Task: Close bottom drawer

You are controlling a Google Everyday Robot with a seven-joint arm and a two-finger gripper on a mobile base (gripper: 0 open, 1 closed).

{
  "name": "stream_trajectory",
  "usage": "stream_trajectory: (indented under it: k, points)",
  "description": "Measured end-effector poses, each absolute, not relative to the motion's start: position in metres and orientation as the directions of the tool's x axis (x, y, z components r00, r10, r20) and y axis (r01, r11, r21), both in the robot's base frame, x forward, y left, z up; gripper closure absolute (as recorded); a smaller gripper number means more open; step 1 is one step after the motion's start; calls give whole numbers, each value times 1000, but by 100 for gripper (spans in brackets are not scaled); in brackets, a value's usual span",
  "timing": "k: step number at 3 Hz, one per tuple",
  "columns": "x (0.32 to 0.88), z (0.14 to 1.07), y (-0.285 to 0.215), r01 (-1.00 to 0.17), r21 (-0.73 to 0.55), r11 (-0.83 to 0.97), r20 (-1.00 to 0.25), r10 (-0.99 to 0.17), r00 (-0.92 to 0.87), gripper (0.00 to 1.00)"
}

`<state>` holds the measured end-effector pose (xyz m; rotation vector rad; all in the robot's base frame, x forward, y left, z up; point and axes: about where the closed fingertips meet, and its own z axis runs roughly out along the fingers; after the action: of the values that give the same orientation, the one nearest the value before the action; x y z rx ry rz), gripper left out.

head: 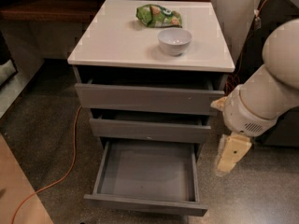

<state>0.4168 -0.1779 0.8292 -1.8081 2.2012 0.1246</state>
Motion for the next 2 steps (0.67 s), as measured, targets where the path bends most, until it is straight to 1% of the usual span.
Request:
stream_trajectory:
  k: [2]
  points:
    - [394,750,-153,-986,-72,148,-308,-944,-119,0]
